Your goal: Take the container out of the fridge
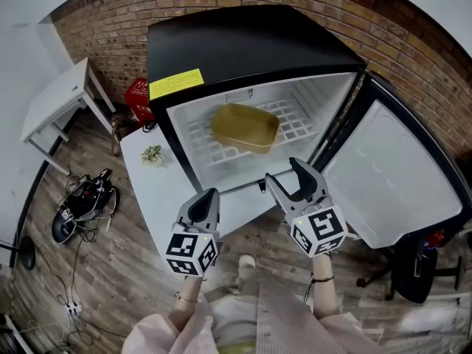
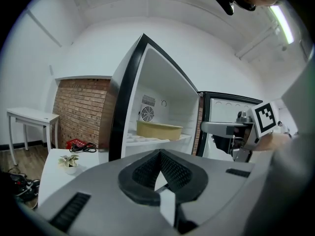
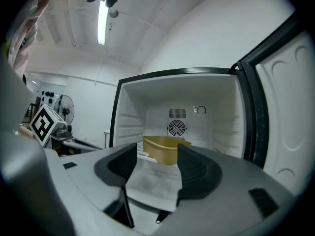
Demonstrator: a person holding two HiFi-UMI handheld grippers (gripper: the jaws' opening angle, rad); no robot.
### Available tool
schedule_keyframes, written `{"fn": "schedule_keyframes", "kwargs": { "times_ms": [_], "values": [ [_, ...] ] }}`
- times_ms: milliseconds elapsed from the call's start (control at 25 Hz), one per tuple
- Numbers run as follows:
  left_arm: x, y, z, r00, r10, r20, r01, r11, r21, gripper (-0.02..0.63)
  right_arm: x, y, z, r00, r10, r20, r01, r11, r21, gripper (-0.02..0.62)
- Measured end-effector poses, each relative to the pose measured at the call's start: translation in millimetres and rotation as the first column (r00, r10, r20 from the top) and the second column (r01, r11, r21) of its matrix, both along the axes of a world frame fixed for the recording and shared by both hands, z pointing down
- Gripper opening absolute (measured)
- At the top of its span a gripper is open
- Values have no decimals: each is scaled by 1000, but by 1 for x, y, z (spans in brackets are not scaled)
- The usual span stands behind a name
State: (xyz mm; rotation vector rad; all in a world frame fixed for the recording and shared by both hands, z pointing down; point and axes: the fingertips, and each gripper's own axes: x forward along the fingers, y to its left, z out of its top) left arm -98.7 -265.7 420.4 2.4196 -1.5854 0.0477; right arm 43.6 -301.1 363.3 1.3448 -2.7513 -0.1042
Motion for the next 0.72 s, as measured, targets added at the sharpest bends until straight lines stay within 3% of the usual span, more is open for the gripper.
{"fn": "schedule_keyframes", "kwargs": {
  "times_ms": [360, 720],
  "values": [
    [20, -30, 1, 1000, 12, 2, -12, 1000, -6, -9, -17, -35, -11, 981, -124, -149, 133, 989, 56, 259],
    [41, -43, 4, 1000, 30, 6, -30, 999, -14, -9, -38, -48, -13, 897, -271, -348, 305, 951, 44, 258]
  ]
}}
